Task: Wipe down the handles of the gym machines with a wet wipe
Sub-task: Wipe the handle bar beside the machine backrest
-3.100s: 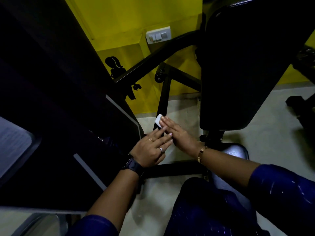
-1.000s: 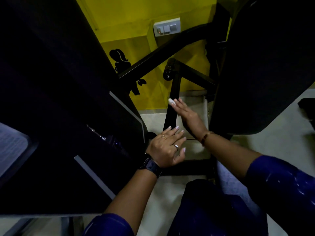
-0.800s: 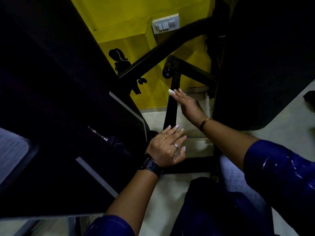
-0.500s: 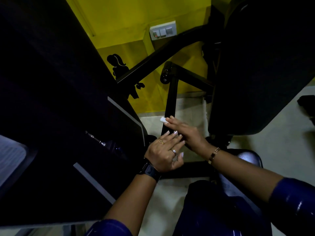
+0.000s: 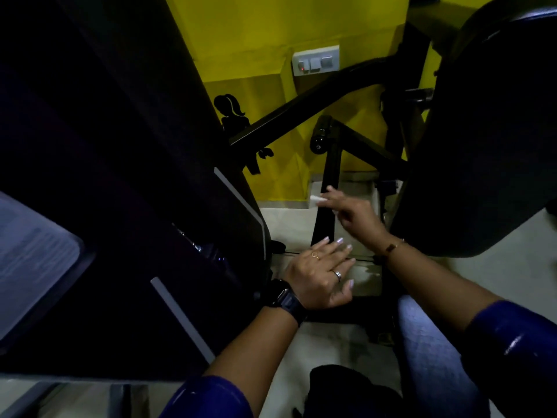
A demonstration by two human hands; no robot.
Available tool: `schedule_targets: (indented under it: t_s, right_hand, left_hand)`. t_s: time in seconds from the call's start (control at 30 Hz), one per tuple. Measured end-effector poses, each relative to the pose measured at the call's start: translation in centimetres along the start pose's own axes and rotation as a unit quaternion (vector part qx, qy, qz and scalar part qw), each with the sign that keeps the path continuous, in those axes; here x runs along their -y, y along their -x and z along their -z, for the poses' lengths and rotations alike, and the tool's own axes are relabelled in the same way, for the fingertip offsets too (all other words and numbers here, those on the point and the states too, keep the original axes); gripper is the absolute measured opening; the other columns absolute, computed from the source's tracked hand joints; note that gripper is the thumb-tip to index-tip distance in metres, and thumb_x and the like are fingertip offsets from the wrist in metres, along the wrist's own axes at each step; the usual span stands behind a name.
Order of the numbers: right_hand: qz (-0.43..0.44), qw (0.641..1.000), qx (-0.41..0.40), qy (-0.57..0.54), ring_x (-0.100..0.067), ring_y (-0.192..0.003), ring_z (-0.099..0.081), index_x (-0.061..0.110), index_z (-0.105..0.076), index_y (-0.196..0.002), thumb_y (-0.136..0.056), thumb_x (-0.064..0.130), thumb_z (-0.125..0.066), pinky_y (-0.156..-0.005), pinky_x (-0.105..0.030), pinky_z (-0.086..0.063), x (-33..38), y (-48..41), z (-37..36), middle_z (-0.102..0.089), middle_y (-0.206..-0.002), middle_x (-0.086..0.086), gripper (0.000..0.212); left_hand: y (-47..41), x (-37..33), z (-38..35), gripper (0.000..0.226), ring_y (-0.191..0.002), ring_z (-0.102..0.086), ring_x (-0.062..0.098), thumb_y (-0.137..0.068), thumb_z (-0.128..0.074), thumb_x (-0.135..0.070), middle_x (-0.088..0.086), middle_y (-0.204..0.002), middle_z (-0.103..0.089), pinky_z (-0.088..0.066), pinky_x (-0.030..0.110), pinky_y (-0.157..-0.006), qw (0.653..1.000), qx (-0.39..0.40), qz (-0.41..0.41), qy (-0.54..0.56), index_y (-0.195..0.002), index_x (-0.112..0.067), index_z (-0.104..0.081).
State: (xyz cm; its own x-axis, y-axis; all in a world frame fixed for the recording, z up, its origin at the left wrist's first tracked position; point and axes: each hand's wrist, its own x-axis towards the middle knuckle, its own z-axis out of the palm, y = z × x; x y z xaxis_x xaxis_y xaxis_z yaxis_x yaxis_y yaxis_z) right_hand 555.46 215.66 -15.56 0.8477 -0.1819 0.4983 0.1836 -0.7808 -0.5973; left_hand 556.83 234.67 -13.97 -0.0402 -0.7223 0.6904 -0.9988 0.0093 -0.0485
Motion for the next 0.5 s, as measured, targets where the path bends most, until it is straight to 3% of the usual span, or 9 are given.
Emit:
schedule_targets:
  t_s: [0.07, 0.13, 0.2, 0.3, 0.4, 0.5]
  right_hand:
    - [-0.031, 0.999, 0.023, 0.011, -0.016, -0.135, -0.038, 0.017, -0.063, -0.125, -0.078, -0.024, -0.048, -0.112, -0.029, -0.036, -1.1, -2.1, 0.1, -0.060, -0.131, -0.008, 0.065]
    - [-0.052, 0.998, 0.025, -0.001, -0.017, -0.135, -0.037, 0.014, -0.066, -0.121, -0.077, -0.026, -0.049, -0.112, -0.038, -0.036, -1.4, -3.8, 0.2, -0.062, -0.128, -0.009, 0.062]
    - [-0.074, 0.997, 0.023, -0.021, -0.016, -0.134, -0.038, 0.012, -0.068, -0.118, -0.080, -0.025, -0.049, -0.114, -0.033, -0.033, -0.9, -3.8, 0.4, -0.063, -0.127, -0.009, 0.056]
    - [-0.092, 0.994, 0.028, -0.054, -0.009, -0.134, -0.039, 0.012, -0.067, -0.119, -0.082, -0.021, -0.047, -0.113, -0.015, -0.025, 1.0, -2.2, 0.7, -0.060, -0.129, -0.008, 0.054]
    - [-0.078, 0.992, 0.043, -0.092, -0.009, -0.131, -0.043, 0.014, -0.063, -0.123, -0.079, -0.005, -0.042, -0.114, -0.022, -0.027, 2.9, 0.2, 0.8, -0.060, -0.129, -0.010, 0.052]
    - [-0.088, 0.984, 0.079, -0.131, -0.010, -0.133, -0.044, 0.012, -0.061, -0.125, -0.079, 0.002, -0.041, -0.116, -0.029, -0.027, 4.2, 2.3, 1.9, -0.060, -0.130, -0.003, 0.051]
  left_hand:
    - [0.1, 0.0, 0.2, 0.029, -0.111, -0.065, 0.026, -0.081, -0.063, -0.028, 0.011, -0.111, -0.072, -0.049, 0.039, -0.100, 1.000, 0.009, 0.002, 0.001, -0.097, -0.008, -0.077]
    - [0.2, 0.1, 0.3, 0.029, -0.112, -0.064, 0.026, -0.080, -0.065, -0.029, 0.010, -0.109, -0.072, -0.047, 0.038, -0.102, 1.000, 0.020, -0.005, 0.006, -0.097, -0.009, -0.077]
    - [0.1, 0.3, 0.6, 0.031, -0.114, -0.063, 0.028, -0.081, -0.064, -0.031, 0.010, -0.110, -0.072, -0.045, 0.038, -0.105, 0.999, 0.038, -0.026, 0.019, -0.099, -0.009, -0.076]
    - [-0.3, 1.6, 1.3, 0.040, -0.121, -0.058, 0.031, -0.090, -0.053, -0.034, 0.014, -0.118, -0.068, -0.042, 0.041, -0.107, 0.990, 0.082, -0.085, 0.071, -0.113, -0.008, -0.072]
    - [-0.3, 3.5, 2.0, 0.044, -0.131, -0.048, 0.032, -0.098, -0.039, -0.034, 0.015, -0.135, -0.058, -0.037, 0.044, -0.111, 0.971, 0.128, -0.171, 0.106, -0.134, -0.015, -0.058]
    - [0.1, 5.6, 2.3, 0.060, -0.138, -0.038, 0.030, -0.087, -0.050, -0.035, 0.012, -0.149, -0.040, -0.028, 0.045, -0.116, 0.952, 0.159, -0.250, 0.072, -0.144, -0.023, -0.040]
